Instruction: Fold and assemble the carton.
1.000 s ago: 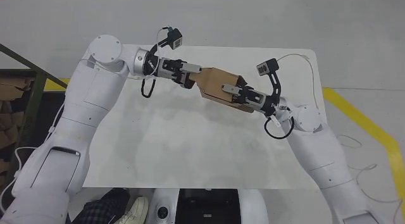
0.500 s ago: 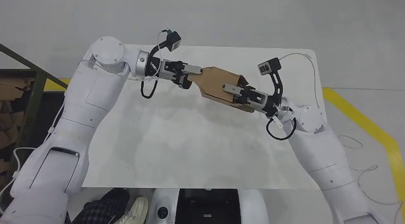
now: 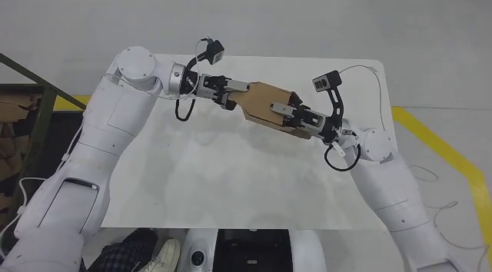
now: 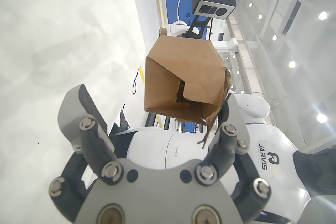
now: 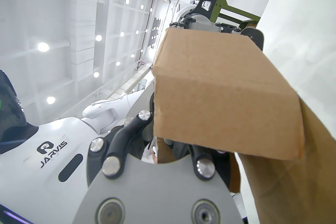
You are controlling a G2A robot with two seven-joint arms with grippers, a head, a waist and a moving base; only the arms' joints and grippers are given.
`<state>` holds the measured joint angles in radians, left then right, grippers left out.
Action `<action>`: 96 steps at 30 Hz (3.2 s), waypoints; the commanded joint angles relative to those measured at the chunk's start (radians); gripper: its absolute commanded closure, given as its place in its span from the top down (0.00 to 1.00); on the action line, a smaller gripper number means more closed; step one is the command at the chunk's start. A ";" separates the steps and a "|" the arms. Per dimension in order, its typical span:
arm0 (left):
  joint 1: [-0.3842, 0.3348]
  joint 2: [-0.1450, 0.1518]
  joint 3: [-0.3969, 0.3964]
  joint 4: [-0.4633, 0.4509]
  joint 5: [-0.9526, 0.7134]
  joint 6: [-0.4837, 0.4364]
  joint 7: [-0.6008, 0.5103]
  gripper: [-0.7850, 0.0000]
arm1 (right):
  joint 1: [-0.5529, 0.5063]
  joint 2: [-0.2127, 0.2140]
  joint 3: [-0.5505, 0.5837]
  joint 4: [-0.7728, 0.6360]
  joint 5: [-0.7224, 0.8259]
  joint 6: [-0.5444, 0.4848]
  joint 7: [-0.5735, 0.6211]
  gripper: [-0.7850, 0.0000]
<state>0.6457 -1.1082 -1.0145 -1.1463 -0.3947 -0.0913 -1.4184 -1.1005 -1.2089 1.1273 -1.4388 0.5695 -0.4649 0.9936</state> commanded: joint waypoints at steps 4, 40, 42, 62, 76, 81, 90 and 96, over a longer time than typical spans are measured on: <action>0.000 0.000 -0.003 0.008 -0.014 -0.011 0.003 1.00 | 0.000 0.000 0.005 0.004 0.006 0.001 0.003 0.00; 0.022 0.001 0.017 -0.010 -0.039 -0.021 0.011 1.00 | 0.003 -0.006 0.004 -0.004 0.035 0.009 0.014 0.00; 0.019 -0.002 0.024 -0.010 -0.038 -0.023 0.015 1.00 | 0.005 -0.006 0.002 -0.004 0.033 0.009 0.014 0.00; 0.024 0.005 0.019 0.001 -0.023 -0.015 0.012 1.00 | -0.005 -0.007 0.010 0.001 0.058 0.005 0.024 0.00; 0.030 -0.001 0.045 -0.019 -0.029 -0.010 0.010 1.00 | -0.003 -0.011 0.011 0.002 0.104 0.015 0.049 0.00; 0.032 0.000 0.044 -0.011 -0.036 -0.007 0.008 1.00 | -0.003 -0.012 0.012 0.002 0.108 0.017 0.049 0.00; 0.035 0.001 0.043 0.006 -0.038 -0.005 0.006 1.00 | -0.001 -0.013 0.015 0.001 0.109 0.017 0.054 0.00; 0.027 -0.002 0.050 -0.008 -0.040 -0.007 0.004 1.00 | -0.001 -0.014 0.012 0.002 0.098 0.021 0.052 0.00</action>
<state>0.6743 -1.1093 -0.9670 -1.1509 -0.4348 -0.0968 -1.4141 -1.1018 -1.2228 1.1398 -1.4381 0.6701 -0.4449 1.0457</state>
